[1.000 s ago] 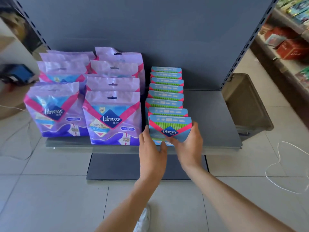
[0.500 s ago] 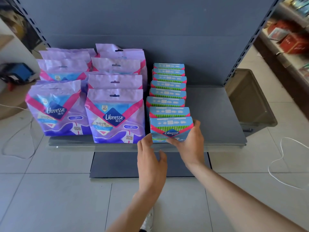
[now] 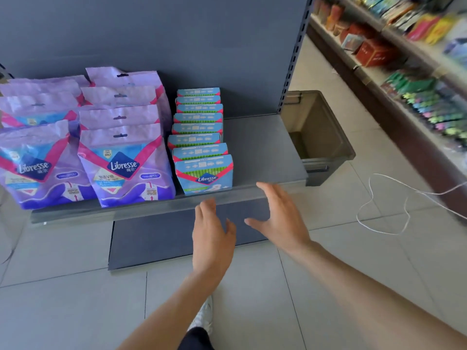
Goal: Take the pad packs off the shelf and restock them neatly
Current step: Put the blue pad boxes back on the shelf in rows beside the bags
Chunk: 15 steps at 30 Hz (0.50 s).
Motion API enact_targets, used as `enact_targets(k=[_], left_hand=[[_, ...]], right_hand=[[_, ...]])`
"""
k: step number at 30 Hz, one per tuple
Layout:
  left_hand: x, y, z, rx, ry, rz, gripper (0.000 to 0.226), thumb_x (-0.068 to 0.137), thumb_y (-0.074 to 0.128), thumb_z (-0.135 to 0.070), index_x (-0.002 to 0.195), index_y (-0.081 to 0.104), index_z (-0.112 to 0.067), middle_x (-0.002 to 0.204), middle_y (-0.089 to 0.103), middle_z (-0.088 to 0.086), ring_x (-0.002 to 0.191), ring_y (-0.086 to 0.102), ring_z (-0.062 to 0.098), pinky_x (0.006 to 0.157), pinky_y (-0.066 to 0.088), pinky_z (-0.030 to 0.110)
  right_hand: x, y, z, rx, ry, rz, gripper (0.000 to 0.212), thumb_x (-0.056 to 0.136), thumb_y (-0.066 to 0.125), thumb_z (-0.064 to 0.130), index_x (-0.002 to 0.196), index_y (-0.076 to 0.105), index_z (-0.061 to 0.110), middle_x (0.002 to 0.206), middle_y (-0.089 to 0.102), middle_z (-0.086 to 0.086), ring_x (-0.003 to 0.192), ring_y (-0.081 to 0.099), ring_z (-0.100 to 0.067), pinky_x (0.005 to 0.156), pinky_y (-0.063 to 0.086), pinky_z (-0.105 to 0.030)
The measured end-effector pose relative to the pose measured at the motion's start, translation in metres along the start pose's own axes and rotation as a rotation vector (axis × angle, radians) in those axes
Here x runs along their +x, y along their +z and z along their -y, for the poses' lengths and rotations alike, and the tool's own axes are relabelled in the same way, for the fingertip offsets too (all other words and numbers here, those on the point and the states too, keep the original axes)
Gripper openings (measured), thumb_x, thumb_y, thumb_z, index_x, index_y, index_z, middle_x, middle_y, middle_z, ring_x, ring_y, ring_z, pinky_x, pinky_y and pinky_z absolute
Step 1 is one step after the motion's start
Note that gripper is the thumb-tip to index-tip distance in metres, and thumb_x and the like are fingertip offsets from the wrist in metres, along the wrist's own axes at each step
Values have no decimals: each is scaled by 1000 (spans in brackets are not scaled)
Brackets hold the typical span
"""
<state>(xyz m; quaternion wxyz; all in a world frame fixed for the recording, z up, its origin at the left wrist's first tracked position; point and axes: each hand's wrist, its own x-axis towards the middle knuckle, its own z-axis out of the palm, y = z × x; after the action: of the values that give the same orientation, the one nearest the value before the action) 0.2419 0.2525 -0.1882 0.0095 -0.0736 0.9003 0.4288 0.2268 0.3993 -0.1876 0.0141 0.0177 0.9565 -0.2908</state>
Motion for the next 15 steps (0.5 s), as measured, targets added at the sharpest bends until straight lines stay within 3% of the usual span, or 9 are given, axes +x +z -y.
enact_targets(k=[3,6,10,15], left_hand=[[-15,17,-13,280,240,266,49,90,53,-12,135,35,-9,131,41,7,122,43,26,96,36,30],[-28,37,-28,510,369,479,49,93,49,-16,138,30,-10,134,38,6,123,41,25,100,37,32],[-50,66,-32,630,454,634,42,94,45,-16,134,35,-11,132,41,4,120,43,23,96,40,32],[-78,105,-17,719,642,857,49,97,42,-21,142,27,-10,139,35,5,126,39,21,102,38,31]], right_hand=[[-39,-21,-15,-94,-23,48,80,75,76,36,143,38,18,143,44,3,133,39,-16,100,42,-29],[-82,-37,-32,-191,27,105,76,83,67,38,147,31,17,149,35,4,139,29,-13,103,38,-25],[-135,-42,-60,-215,230,85,65,94,50,38,148,24,15,151,30,0,142,22,-16,107,33,-25],[-191,-21,-94,-164,554,95,65,98,40,43,152,16,16,159,18,0,148,11,-16,116,22,-28]])
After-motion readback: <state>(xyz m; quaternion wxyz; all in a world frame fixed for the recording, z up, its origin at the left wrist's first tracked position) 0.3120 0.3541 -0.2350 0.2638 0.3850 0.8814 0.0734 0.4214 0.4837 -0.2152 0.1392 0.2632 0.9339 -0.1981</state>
